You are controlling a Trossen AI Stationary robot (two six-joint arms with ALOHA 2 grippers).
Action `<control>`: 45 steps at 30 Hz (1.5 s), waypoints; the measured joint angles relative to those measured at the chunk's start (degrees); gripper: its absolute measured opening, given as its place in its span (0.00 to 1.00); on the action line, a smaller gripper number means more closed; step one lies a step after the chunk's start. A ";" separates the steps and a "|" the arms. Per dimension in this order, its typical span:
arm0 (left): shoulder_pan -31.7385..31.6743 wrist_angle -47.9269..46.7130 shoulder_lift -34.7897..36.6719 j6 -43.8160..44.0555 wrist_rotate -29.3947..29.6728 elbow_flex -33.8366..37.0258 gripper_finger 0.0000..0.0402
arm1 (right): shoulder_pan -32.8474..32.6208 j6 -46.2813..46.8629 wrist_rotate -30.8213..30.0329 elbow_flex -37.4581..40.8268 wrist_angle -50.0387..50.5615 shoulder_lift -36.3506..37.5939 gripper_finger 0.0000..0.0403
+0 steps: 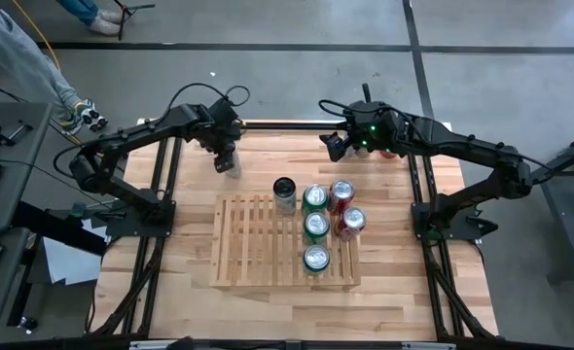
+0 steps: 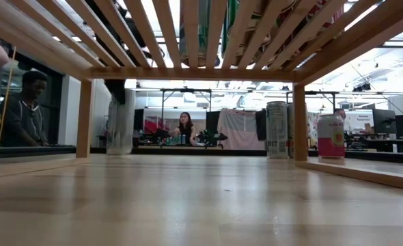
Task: Place canned beverage on shelf
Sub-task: Put the left white-pink soda can on the shelf aligned with the other white-pink soda can
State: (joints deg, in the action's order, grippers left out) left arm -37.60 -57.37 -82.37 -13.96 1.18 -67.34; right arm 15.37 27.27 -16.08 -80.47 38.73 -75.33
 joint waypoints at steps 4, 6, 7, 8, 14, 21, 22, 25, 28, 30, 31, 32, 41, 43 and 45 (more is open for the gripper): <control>1.20 -9.26 0.17 17.33 2.72 -7.51 0.59 | 0.40 2.65 0.00 0.00 -1.34 0.00 0.78; 1.71 -12.97 0.15 25.57 5.32 -11.48 0.59 | 0.42 3.48 -0.04 0.00 -2.56 0.00 0.78; 1.85 -13.80 0.17 28.34 6.83 -13.44 0.59 | 0.42 3.79 -0.04 0.00 -3.37 0.00 0.78; 1.95 -14.07 0.23 30.00 8.06 -15.01 0.60 | 0.40 3.84 -0.01 0.00 -4.19 0.00 0.78; 2.00 -15.36 0.24 34.42 9.63 -20.92 0.63 | 0.40 3.71 4.57 -0.02 -7.69 0.02 0.78; 2.00 -14.96 0.15 37.88 4.92 -27.84 0.62 | 0.26 -4.84 17.61 -0.02 -16.28 0.02 0.78; 2.00 -14.54 0.15 38.27 4.16 -29.17 0.62 | -0.02 -6.14 18.46 -0.02 -17.92 0.02 0.78; 2.00 -12.61 0.15 40.74 1.91 -32.59 0.62 | -0.71 -10.04 17.67 -0.04 -21.67 -0.32 0.78; 2.02 -8.57 0.16 44.12 -0.37 -35.56 0.62 | -1.39 -13.20 13.43 -0.09 -23.98 -1.43 0.78; 2.05 -5.19 0.20 46.70 -1.34 -36.94 0.62 | -1.89 -15.43 9.70 -0.07 -25.03 -2.48 0.78; 2.05 -3.51 0.17 48.19 -1.72 -37.47 0.62 | -2.28 -16.35 7.65 -0.09 -26.32 -3.12 0.78; 2.05 -1.62 0.17 49.74 -2.32 -37.84 0.62 | -2.64 -17.43 5.51 -0.09 -27.06 -3.78 0.78; 2.00 9.25 -1.25 66.74 -6.27 -37.96 0.62 | -7.53 -37.96 -20.40 -0.04 -38.44 -9.93 0.78; 2.00 8.91 -2.27 69.99 -6.73 -37.96 0.62 | -8.68 -45.92 -25.65 -0.04 -41.39 -10.90 0.78; 2.00 9.65 -3.65 73.10 -8.41 -37.96 0.62 | -9.51 -53.59 -28.91 -0.04 -44.48 -11.91 0.78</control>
State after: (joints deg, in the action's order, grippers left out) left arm -35.59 -47.72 -86.02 59.14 -7.23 -105.30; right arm 5.86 -26.32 -44.99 -80.51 -5.75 -87.24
